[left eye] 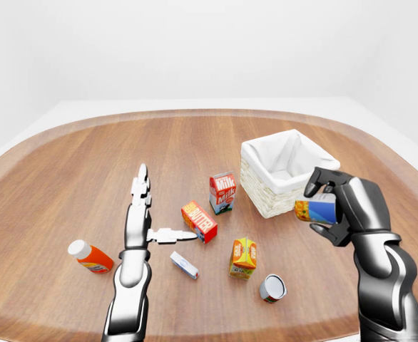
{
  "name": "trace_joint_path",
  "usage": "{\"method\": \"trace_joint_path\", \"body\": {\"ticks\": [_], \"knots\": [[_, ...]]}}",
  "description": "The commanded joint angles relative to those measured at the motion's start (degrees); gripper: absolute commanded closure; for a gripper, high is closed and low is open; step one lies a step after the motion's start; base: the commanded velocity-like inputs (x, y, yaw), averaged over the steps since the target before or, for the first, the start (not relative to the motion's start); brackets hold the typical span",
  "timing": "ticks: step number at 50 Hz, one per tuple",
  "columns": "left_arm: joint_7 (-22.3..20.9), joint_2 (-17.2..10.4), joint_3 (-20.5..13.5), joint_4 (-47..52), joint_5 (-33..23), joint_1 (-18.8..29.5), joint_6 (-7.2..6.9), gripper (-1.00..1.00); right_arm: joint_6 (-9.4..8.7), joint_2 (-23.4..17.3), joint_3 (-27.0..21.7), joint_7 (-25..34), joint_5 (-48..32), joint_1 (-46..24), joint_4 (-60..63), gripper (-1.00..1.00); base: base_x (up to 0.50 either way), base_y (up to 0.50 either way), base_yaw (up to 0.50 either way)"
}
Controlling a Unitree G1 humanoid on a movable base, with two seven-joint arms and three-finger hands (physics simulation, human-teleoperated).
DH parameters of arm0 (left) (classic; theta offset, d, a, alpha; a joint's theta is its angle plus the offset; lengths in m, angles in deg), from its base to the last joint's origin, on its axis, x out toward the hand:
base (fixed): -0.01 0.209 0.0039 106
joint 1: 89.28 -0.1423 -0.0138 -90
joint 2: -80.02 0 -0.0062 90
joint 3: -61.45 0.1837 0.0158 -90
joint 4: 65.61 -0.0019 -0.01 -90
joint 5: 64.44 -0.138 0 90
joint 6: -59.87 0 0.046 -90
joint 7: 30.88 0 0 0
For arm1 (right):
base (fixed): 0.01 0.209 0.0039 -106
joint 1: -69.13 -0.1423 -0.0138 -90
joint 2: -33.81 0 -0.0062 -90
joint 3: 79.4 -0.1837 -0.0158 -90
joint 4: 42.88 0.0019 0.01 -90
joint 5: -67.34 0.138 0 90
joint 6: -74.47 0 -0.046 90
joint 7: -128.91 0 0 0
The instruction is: Pick up the alphabet soup and the tomato sauce, and put them in the basket.
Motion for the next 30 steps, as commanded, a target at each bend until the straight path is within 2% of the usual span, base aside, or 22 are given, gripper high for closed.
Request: {"method": "trace_joint_path", "body": {"ticks": [1, 4, 17, 22, 30], "knots": [[-0.2, 0.0, 0.1, 0.7, -0.1, -0.4, 0.0, -1.0, 0.0, -4.1, 3.5, -2.0, -0.2, -9.5, -3.3, 1.0, 0.0, 0.0, 0.0], [-0.2, 0.0, 0.1, 0.8, 0.0, -0.4, 0.0, -1.0, 0.0, -5.1, 4.8, -3.4, -1.4, -11.8, -5.2, 1.0, 0.0, 0.0, 0.0], [-0.2, 0.0, -0.1, 0.4, 0.2, -0.2, 0.0, -1.0, 0.0, -7.9, 8.6, -2.9, -3.8, -24.5, -12.7, 1.0, 0.0, 0.0, 0.0], [-0.1, 0.1, 0.0, 0.9, 0.2, -0.3, 0.0, -1.0, -1.26, -9.1, 9.4, -3.6, -4.1, -29.4, -17.3, 1.0, 0.0, 0.0, 0.0], [-0.1, 0.0, 0.0, 0.7, 0.2, -0.1, 0.0, -1.0, -1.79, -9.6, 11.6, -6.9, -5.4, -36.1, -27.4, 1.0, 0.0, 0.0, 0.0]]}}
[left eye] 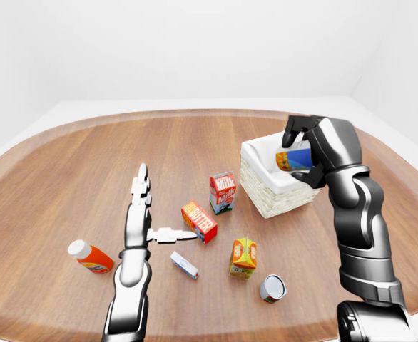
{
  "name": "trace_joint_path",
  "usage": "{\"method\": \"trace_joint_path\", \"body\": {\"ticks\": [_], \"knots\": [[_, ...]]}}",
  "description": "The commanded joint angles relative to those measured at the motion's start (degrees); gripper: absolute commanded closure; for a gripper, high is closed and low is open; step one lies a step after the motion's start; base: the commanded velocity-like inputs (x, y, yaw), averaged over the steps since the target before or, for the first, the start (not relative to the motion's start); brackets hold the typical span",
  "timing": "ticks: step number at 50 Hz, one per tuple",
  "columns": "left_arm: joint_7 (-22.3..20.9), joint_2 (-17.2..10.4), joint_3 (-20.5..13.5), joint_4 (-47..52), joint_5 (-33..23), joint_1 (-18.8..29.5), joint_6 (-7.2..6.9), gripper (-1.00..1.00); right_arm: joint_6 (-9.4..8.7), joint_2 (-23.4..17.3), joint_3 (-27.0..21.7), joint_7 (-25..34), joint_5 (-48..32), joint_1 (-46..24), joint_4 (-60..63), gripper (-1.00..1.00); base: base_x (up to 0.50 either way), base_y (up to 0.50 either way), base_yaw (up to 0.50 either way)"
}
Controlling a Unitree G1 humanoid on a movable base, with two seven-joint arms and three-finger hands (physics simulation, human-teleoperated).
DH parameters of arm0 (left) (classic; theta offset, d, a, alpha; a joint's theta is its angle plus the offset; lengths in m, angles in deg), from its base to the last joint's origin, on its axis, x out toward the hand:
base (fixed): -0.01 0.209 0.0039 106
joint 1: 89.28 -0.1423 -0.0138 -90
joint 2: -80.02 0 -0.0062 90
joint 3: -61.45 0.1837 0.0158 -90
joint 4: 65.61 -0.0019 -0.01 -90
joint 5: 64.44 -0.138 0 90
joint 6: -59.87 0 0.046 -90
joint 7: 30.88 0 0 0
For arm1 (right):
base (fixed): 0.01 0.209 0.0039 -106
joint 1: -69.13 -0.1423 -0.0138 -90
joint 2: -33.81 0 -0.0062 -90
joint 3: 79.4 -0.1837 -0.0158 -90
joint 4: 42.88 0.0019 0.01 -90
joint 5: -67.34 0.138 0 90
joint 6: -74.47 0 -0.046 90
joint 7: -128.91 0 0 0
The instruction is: Pick up the alphabet soup and the tomato sauce, and put them in the basket.
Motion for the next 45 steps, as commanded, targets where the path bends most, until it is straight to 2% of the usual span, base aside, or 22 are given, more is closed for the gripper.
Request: {"method": "trace_joint_path", "body": {"ticks": [1, 12, 14, 18, 24, 33, 45], "knots": [[-0.2, 0.0, 0.1, 0.8, 0.0, -0.2, 0.0, -1.0, -0.95, -1.5, 2.8, -5.0, -1.2, -11.0, -12.8, 1.0, 0.0, 0.0, 0.0], [-0.3, 0.0, 0.2, 0.4, 0.0, -0.3, 0.0, -1.0, 0.68, -1.9, 6.0, -14.4, -3.7, -21.7, -36.3, 1.0, 0.0, 0.0, 0.0], [-0.4, 0.0, 0.2, 0.6, -0.1, -0.4, 0.0, -1.0, 0.95, -1.7, 7.0, -17.8, -5.0, -24.4, -42.8, 1.0, 0.0, 0.0, 0.0], [-0.4, 0.0, 0.1, 0.3, 0.0, -0.5, 0.0, -1.0, 0.95, -1.0, 8.1, -20.4, -6.1, -27.2, -49.2, 1.0, 0.0, 0.0, 0.0], [-0.5, -0.1, 0.0, 0.2, 0.1, -0.5, 0.0, -1.0, 0.95, -0.6, 9.9, -26.9, -7.7, -35.5, -66.2, 1.0, 0.0, 0.0, 0.0], [-0.6, -0.1, 0.1, 0.6, 0.0, -0.4, 0.0, -1.0, 0.95, 0.7, 11.2, -31.0, -7.7, -39.7, -77.6, 1.0, 0.0, 0.0, 0.0], [-0.7, 0.0, 0.0, 0.9, 0.1, -0.3, 0.0, -1.0, -3.42, 0.5, 11.5, -31.6, -8.2, -43.0, -82.2, 1.0, 0.0, 0.0, 0.0]]}}
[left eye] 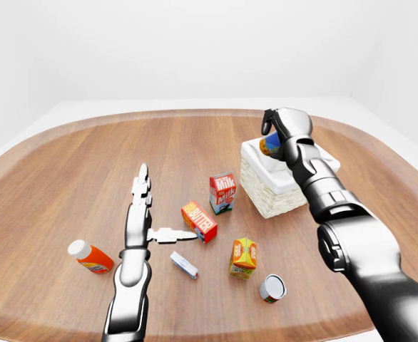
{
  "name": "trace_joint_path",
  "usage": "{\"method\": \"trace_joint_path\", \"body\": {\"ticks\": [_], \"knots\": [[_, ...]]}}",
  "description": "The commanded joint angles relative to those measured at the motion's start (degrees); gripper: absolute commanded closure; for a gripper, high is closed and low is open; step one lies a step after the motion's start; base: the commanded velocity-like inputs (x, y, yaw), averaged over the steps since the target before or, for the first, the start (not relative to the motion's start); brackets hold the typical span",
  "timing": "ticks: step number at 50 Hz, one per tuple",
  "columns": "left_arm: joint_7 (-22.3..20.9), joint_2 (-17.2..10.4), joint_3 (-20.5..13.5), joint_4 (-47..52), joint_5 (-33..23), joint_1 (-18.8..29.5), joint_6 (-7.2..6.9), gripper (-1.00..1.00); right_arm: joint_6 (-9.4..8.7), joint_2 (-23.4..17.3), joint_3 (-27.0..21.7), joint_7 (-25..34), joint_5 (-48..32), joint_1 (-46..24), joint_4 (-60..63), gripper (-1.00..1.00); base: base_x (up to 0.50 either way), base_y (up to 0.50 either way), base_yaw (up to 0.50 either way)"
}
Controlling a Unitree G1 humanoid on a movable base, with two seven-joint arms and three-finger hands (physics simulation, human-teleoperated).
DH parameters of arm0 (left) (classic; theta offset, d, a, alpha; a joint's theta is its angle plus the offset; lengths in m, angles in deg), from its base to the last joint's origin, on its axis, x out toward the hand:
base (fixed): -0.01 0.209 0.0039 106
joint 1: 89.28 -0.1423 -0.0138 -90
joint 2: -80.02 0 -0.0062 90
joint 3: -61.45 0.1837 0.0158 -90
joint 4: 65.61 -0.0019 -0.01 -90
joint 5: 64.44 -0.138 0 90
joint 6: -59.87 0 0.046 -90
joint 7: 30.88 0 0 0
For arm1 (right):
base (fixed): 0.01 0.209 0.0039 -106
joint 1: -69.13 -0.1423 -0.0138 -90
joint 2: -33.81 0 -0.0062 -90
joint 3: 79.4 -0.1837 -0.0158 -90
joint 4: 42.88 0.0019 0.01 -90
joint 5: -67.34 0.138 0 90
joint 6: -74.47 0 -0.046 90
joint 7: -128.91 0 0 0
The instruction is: Pick up the alphabet soup and the tomato sauce, and put them in the basket.
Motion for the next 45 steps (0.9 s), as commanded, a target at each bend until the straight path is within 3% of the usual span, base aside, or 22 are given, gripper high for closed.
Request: {"method": "trace_joint_path", "body": {"ticks": [1, 23, 45], "knots": [[-0.3, 0.0, 0.0, 1.0, 0.0, -0.5, 0.0, -1.0, -2.87, 0.0, 0.2, -3.8, -0.7, -4.5, -7.1, 1.0, 0.0, 0.0, 0.0], [-0.1, 0.0, -0.1, 0.7, 0.3, -0.3, 0.0, -1.0, -8.18, 1.3, 1.0, -3.9, -3.9, -6.0, -8.7, 1.0, 0.0, 0.0, 0.0], [-0.3, 0.1, 0.1, 1.1, 0.0, -0.6, 0.0, -1.0, -8.18, 2.3, 0.4, -5.4, -4.0, -5.0, -9.8, 1.0, 0.0, 0.0, 0.0]]}}
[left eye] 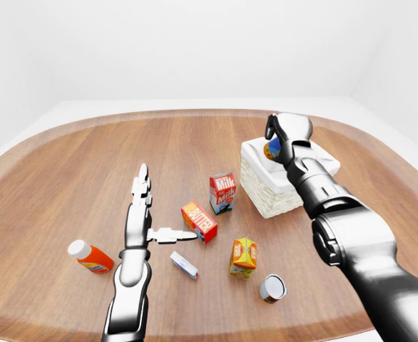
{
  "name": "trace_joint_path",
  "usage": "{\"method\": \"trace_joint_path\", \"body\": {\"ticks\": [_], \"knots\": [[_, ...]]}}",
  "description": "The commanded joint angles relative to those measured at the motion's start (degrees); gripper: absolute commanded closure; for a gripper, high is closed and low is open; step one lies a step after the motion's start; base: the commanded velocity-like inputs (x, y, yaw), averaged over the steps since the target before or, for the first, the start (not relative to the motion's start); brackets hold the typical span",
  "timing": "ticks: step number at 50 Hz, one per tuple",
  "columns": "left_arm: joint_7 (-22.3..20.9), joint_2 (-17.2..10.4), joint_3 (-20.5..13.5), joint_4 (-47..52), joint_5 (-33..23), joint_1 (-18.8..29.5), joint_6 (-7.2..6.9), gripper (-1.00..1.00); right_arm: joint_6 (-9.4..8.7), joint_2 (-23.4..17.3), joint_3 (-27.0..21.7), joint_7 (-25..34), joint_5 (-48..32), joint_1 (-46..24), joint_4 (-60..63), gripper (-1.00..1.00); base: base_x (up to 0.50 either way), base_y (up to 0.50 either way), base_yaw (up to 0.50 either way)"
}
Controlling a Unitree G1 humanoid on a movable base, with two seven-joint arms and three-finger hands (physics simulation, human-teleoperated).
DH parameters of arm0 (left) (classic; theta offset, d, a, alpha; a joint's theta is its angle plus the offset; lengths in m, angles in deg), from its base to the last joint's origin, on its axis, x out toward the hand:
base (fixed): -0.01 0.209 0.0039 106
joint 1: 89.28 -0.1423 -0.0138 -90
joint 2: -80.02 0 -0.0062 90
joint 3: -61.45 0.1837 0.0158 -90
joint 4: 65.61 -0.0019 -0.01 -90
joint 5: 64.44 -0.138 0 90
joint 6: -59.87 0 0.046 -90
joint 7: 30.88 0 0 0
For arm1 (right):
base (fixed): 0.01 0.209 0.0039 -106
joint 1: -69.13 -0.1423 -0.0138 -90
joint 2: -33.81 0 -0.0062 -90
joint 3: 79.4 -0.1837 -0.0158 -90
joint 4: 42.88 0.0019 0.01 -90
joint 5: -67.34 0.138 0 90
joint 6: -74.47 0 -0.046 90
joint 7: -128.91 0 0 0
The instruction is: Pick up the alphabet soup and the tomato sauce, and put them in the basket.
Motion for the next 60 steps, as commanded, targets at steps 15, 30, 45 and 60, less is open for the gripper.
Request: {"method": "trace_joint_path", "body": {"ticks": [15, 30, 45, 60], "knots": [[-0.4, 0.0, 0.0, 0.7, -0.1, -0.5, 0.0, -1.0, 0.0, 0.4, 0.3, -3.6, -0.6, 0.1, 0.0, 1.0, 0.0, 0.0, 0.0], [-0.3, 0.1, 0.1, 1.0, -0.2, -0.4, 0.0, -1.0, 0.0, -0.4, -0.1, -3.2, -0.7, 1.5, -0.4, 1.0, 0.0, 0.0, 0.0], [-0.2, 0.0, 0.0, 0.5, 0.0, -0.5, 0.0, -1.0, 0.0, -0.8, -0.3, -3.3, -0.5, 2.2, -0.5, 1.0, 0.0, 0.0, 0.0], [-0.2, 0.0, 0.1, 0.2, -0.1, -0.3, 0.0, -1.0, 0.0, -0.7, -0.3, -3.3, -0.4, 3.2, -0.7, 1.0, 0.0, 0.0, 0.0]]}}
